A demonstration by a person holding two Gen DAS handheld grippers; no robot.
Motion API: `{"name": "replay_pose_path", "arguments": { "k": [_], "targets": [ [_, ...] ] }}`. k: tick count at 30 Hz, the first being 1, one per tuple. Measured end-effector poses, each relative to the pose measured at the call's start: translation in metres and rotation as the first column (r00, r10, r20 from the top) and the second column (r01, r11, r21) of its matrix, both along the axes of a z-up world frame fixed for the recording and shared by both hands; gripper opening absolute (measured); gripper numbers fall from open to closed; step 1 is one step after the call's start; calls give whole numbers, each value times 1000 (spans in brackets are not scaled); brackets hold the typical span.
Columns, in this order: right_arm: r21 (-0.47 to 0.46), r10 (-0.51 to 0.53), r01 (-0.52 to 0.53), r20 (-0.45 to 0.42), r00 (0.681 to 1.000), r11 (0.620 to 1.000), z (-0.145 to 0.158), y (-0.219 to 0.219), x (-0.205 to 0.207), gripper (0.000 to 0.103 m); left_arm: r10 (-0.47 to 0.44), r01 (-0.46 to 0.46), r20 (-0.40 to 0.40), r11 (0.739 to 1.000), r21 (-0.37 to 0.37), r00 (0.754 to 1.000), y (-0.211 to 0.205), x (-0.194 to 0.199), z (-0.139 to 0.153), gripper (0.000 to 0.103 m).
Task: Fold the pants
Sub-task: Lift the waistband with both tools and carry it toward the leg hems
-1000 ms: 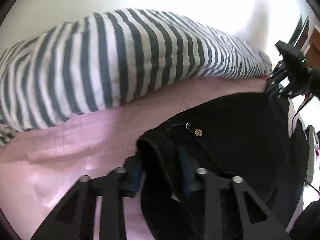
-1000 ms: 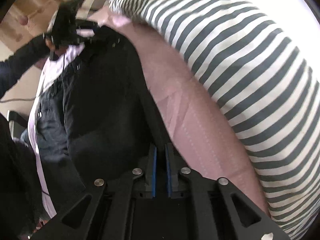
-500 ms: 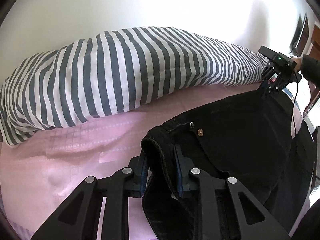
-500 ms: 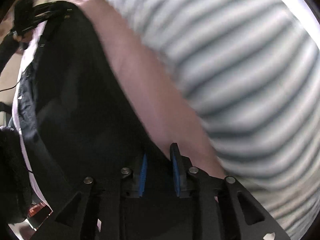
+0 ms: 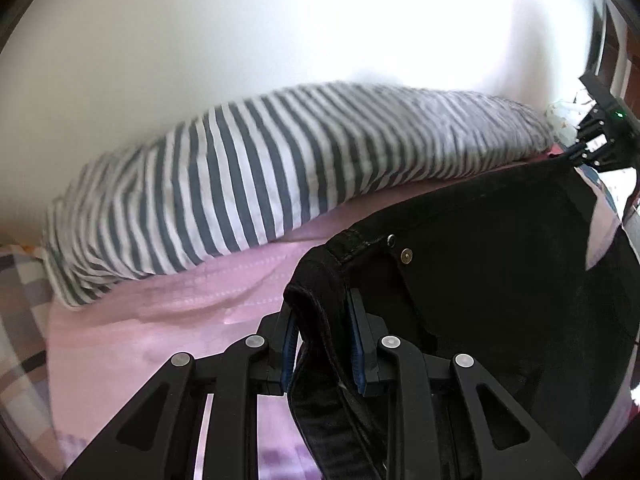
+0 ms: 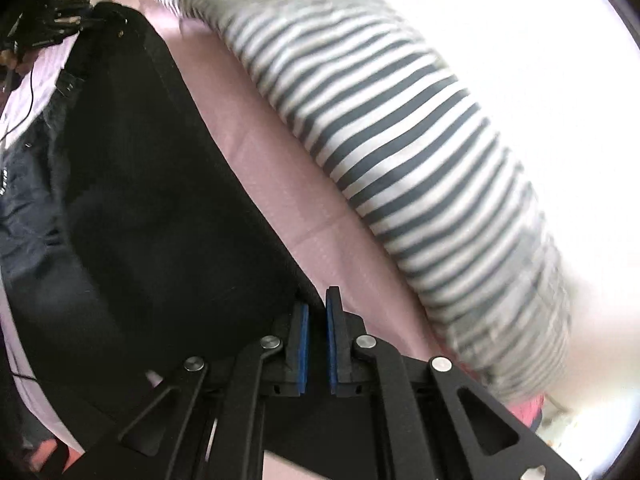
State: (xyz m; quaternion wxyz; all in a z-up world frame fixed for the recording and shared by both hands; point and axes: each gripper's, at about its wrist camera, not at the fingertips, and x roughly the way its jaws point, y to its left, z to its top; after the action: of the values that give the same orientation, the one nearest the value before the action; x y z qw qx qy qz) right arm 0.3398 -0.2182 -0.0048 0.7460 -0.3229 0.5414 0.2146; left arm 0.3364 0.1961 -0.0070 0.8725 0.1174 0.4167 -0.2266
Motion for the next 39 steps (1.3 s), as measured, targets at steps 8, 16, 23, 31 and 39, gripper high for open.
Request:
{"name": "replay_pose_path", "arguments": {
  "k": [8,16,23,31,39],
  "targets": [
    [80,-78,70,94,993,994,39,-8,-117,5,-46,45,83,999,20,995,7,-89,41,19],
    [159,-162,155,37,986,975,4,-10,-224,5,-114,108,66,990,87,991,9,-195,23,19],
    [172,-219,224,-51,974,959,-50,-13,-269,5,-150,152,-23,980,129,988,5,-248,-26,19],
    [143,-312,318,-61,948,937,-84,-19,-281,11,-139,163,-122,964,209,983,-5,-268,-71,26],
    [288,-416,408,-36,909,866,-57,-25,-311,45,24,-2,-206,994,107,978,31,-282,-49,59]
  ]
}}
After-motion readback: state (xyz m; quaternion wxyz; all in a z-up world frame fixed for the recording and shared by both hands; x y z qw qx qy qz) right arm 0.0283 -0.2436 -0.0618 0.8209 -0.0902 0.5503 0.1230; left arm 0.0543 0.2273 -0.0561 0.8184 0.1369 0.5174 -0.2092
